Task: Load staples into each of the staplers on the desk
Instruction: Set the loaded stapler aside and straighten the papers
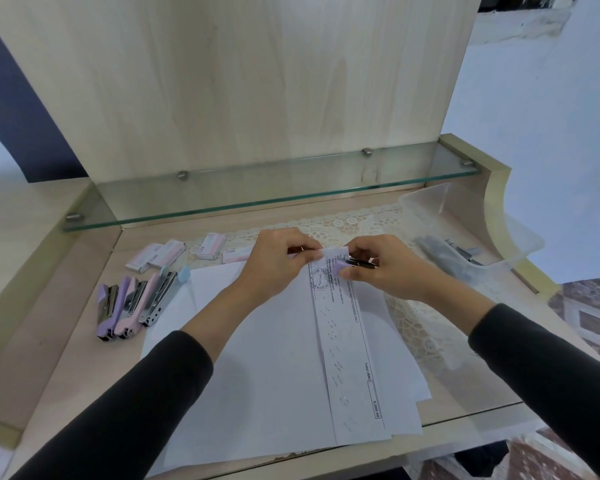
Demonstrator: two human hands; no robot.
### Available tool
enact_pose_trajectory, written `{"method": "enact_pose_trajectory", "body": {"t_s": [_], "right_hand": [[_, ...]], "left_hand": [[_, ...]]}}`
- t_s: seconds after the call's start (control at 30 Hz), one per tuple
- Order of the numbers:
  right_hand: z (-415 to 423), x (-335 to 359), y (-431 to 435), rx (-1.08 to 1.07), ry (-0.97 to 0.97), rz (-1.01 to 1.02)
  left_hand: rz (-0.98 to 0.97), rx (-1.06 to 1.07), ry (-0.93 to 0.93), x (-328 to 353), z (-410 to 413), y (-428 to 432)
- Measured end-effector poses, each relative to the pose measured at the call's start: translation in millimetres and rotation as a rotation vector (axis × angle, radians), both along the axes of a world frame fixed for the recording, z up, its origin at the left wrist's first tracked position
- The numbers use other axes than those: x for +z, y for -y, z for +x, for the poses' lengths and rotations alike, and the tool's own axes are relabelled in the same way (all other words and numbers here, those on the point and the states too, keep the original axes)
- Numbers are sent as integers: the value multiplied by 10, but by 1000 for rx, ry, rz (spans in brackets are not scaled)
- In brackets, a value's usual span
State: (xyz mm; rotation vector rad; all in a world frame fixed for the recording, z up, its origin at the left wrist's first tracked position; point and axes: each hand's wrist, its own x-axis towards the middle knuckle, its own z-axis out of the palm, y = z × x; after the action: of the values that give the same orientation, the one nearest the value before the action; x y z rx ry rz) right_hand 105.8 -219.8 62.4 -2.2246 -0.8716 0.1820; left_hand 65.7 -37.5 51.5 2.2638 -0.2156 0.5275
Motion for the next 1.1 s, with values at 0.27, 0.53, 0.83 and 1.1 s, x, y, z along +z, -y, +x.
{"method": "enact_pose_trajectory", "body": {"t_s": [0.27, 0.53, 0.83, 1.1], "right_hand": [[27, 9, 34, -16, 17, 0], [15, -45, 27, -13, -23, 39], [-5, -72, 36, -10, -19, 55], [-22, -64, 7, -62, 86, 12]], "left_hand": [[-9, -2, -22, -35, -12, -12], [-12, -5, -6, -23, 16, -17], [-18, -4, -8, -43, 7, -13], [-21, -7, -6, -61, 12, 22]]}}
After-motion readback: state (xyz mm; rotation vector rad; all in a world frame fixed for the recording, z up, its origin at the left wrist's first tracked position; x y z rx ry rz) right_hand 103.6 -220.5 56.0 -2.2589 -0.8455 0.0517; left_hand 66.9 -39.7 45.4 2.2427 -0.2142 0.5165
